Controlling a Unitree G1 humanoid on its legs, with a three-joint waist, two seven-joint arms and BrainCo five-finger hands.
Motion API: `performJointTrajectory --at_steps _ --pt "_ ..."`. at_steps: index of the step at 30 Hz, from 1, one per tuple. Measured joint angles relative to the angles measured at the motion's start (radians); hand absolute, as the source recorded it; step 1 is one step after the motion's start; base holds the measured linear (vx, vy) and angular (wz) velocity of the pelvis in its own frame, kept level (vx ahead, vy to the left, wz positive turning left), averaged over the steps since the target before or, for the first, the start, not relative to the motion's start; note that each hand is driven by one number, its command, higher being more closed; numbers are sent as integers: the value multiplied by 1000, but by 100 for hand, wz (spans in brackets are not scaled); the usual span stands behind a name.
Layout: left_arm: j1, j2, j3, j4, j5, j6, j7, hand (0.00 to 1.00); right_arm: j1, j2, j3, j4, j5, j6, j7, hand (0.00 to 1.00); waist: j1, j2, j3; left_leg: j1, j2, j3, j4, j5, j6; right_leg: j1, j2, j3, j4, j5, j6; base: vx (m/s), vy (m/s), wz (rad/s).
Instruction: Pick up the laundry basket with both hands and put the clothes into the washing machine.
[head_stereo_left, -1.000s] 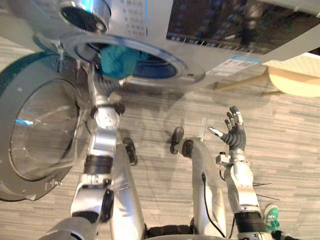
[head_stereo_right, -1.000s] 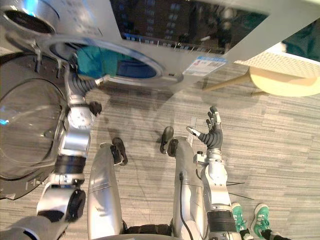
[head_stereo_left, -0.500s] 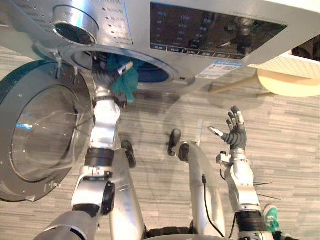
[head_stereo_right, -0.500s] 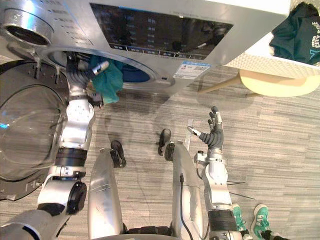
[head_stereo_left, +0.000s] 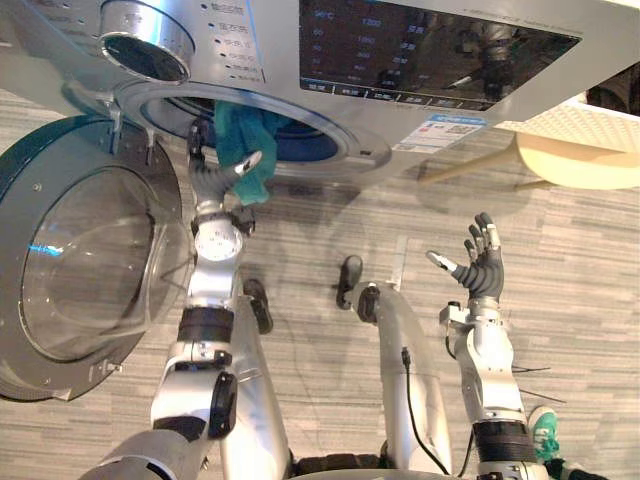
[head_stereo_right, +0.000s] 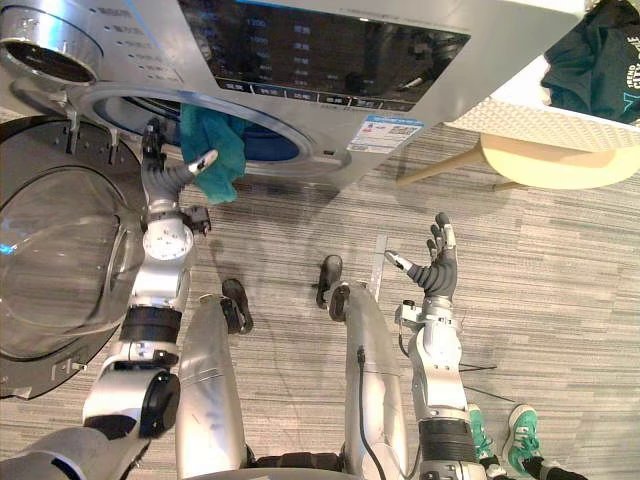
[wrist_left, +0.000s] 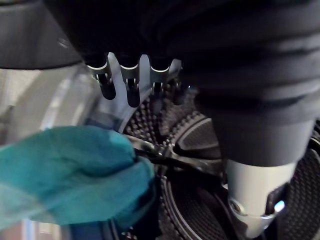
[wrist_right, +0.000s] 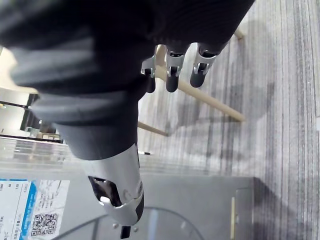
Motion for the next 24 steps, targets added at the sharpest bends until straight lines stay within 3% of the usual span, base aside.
performJointTrajectory --at_steps 3,7,11,15,19,20,24 --pt "35 -45 17 23 -100 -24 18 0 0 9 1 38 0 -2 -20 0 21 2 1 -39 -3 -11 5 2 2 -31 -6 -6 6 -3 4 -62 -21 9" --pt "-16 -42 49 113 -192 -33 10 0 -33 11 21 59 0 0 -32 0 18 4 4 -121 -16 -26 50 2 3 -107 -19 -7 51 -5 5 -79 -11 8" --pt "-174 3 52 224 -244 -33 -50 0 -92 9 22 58 1 2 -40 0 12 5 22 -223 -15 -47 126 -6 16 -190 -34 -8 107 -8 11 -111 7 4" --pt "-312 81 29 238 -269 -33 -88 0 -131 9 23 49 1 2 -40 0 -13 -3 36 -319 -13 -59 199 -19 37 -274 -38 0 152 -6 23 -124 26 -5" --pt "-394 134 -40 240 -268 -35 -94 0 -131 7 22 18 0 2 -41 0 -24 -5 39 -391 -7 -60 253 -27 47 -345 -39 15 186 0 32 -72 36 -11" --pt "-408 139 -52 240 -268 -35 -94 100 -131 6 22 15 0 2 -41 0 -28 -5 40 -405 -4 -61 267 -33 49 -358 -39 18 197 0 32 -27 38 -13" --pt "-446 152 -114 234 -266 -36 -94 100 -130 6 21 13 0 2 -40 0 -38 -8 47 -418 1 -50 301 -52 58 -379 -39 34 220 0 33 -18 37 -10"
